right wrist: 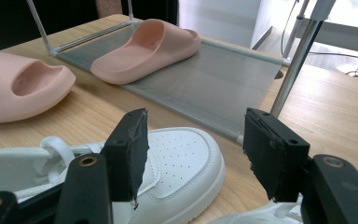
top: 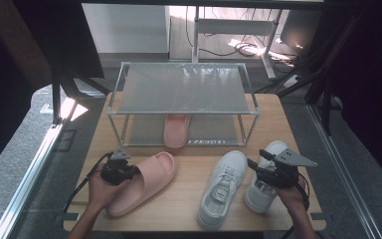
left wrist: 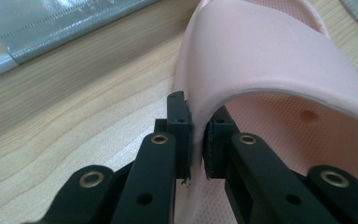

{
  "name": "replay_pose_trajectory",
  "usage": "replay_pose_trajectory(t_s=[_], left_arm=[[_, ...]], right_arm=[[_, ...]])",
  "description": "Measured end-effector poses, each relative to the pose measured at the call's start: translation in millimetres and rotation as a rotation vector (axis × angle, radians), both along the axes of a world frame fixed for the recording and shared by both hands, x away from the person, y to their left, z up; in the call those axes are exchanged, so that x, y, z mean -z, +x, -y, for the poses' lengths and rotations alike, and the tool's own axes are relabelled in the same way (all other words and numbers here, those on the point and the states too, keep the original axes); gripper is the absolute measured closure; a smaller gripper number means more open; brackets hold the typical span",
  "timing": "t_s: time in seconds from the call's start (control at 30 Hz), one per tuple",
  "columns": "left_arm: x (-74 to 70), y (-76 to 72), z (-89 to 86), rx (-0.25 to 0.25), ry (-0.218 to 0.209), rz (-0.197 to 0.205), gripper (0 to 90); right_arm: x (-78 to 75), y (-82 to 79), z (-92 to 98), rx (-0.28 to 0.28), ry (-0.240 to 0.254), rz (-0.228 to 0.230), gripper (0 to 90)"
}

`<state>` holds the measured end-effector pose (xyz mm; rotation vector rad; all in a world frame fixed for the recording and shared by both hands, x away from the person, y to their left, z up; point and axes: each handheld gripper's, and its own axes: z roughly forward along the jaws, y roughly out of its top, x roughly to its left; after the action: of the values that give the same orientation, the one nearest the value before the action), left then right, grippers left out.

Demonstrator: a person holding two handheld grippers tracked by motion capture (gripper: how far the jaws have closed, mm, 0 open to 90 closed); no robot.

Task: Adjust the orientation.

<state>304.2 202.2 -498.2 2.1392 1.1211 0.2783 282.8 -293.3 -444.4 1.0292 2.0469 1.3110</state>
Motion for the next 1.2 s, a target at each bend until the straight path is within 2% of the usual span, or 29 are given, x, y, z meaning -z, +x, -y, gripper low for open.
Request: replay_pose_trajectory(t_s=[0.2,0.57,0.9,1.07,1.2], left_arm=[[-15.1,4.3,15.3,0.012,-0.024,0.027,84.2],[-31.0,28.6,60.3,0.043,-0.043,0.042,83.9],[-30.8,56.0,102.8,0.044,-0.046,0.026,83.8],[-26.1,67.1,119.8,0.022,-0.055,0.014,83.8],[-22.9,74.7,131.2,0.007,-0.04,0.018,83.7]], right_arm=[[-0.5,-0.3,-0.6,-0.002,0.001,0.001,41.5],[-2.8,-1.0,0.6,-0.006,0.009,0.007,41.4],[-4.8,-1.4,1.5,-0.01,0.015,0.013,41.4],[-5.5,-1.7,2.1,-0.011,0.018,0.014,41.4],[-5.4,-1.4,1.9,-0.013,0.019,0.014,41.4]])
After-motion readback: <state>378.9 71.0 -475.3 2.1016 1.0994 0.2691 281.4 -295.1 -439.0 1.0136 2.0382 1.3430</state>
